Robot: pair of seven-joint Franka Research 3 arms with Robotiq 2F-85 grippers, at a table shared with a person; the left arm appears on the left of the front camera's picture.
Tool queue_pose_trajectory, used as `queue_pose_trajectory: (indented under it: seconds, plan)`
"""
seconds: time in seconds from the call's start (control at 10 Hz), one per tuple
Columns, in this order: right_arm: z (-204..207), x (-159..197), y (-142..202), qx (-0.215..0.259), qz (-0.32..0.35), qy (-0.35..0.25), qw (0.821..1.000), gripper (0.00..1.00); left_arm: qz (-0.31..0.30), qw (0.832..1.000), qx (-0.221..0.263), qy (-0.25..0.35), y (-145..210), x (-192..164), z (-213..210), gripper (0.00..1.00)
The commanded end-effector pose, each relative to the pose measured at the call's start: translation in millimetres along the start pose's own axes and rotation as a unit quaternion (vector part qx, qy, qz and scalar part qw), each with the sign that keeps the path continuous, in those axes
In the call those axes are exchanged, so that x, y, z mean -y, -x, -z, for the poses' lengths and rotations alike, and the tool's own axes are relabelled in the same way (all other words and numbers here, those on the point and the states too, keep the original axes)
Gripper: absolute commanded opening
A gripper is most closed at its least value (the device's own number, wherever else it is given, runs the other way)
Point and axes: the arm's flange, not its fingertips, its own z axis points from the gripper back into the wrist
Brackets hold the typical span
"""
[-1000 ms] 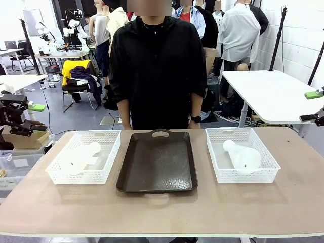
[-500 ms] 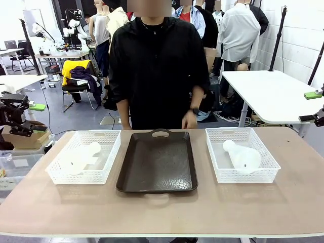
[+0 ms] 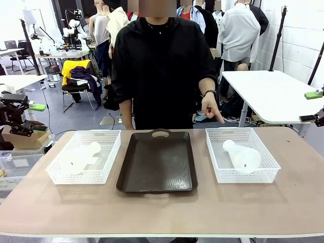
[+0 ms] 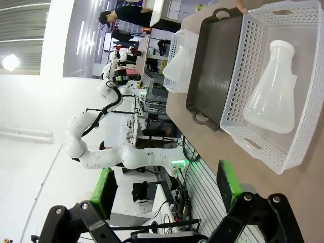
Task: Prepare the laboratory tools.
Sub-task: Pick up the Big flask that the person points to.
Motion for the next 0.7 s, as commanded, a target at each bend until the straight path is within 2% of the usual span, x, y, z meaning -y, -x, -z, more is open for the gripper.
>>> queue_pose_trajectory:
  seconds: [0.0,0.6]
  plan:
    - [0.2,-2.1,-0.2,0.000,-0.002,0.000,1.000,1.00,0.010,1.000,-0.001,0.000,0.0,1.6,0.2,1.00]
    - [0.2,-2.1,-0.2,0.000,-0.002,0.000,1.000,1.00,0.010,1.000,-0.001,0.000,0.0,1.6,0.2,1.00]
